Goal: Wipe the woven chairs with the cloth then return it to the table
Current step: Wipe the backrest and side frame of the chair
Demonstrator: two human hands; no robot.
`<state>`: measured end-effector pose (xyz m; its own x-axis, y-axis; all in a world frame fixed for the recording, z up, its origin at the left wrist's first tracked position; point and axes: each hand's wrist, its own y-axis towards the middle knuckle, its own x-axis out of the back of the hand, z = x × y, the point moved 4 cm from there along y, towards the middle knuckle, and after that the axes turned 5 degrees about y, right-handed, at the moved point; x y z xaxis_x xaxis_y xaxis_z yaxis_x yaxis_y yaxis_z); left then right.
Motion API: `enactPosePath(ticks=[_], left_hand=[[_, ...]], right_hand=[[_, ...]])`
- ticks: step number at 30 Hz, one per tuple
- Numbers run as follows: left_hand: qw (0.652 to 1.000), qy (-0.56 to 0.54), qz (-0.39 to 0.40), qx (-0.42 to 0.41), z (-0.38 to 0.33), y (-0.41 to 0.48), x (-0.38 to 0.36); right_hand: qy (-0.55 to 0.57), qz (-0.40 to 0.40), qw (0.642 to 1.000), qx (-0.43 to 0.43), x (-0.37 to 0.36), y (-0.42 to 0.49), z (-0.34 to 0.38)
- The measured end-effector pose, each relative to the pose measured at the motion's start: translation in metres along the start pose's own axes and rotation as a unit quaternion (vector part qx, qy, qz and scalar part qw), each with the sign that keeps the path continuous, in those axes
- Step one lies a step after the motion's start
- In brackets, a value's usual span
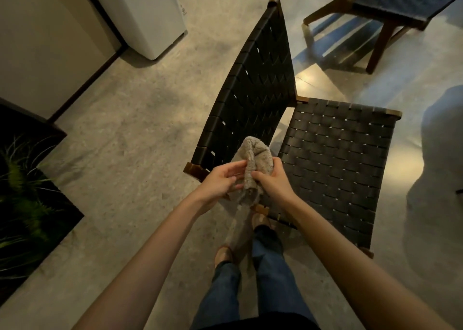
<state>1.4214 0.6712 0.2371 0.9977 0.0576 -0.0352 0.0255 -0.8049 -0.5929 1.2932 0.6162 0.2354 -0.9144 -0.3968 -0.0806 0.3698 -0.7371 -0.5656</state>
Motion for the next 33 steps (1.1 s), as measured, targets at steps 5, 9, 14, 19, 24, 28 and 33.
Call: enactPosePath(ticks=[5, 9, 14, 19, 24, 28, 33], left_hand=[[0.992, 0.070, -0.100, -0.044, -0.015, 0.021, 0.017], [0.924, 0.158, -0.336, -0.087, -0.017, 0.020, 0.059], [0.893, 0.243, -0.375, -0.051, 0.001, 0.031, 0.096], [0.908, 0.246, -0.330, -0.069, 0.014, 0.048, 0.103], [0.909, 0.248, -0.318, -0.109, 0.024, 0.055, 0.102], [0.875, 0.315, -0.336, -0.150, 0.027, 0.054, 0.098], [0.833, 0.386, -0.357, -0.173, 0.022, 0.050, 0.092]], right_hand=[[-0.042, -0.038, 0.998, 0.040, 0.013, 0.038, 0.013], [-0.086, -0.031, 0.990, 0.106, -0.001, 0.063, 0.023], [-0.153, 0.059, 0.976, 0.145, -0.064, 0.083, 0.000], [-0.173, 0.009, 0.977, 0.127, -0.104, 0.093, -0.036], [-0.111, -0.089, 0.977, 0.162, -0.117, 0.105, -0.053], [-0.077, -0.144, 0.964, 0.209, -0.112, 0.109, -0.062], [-0.085, -0.162, 0.955, 0.235, -0.110, 0.109, -0.061]])
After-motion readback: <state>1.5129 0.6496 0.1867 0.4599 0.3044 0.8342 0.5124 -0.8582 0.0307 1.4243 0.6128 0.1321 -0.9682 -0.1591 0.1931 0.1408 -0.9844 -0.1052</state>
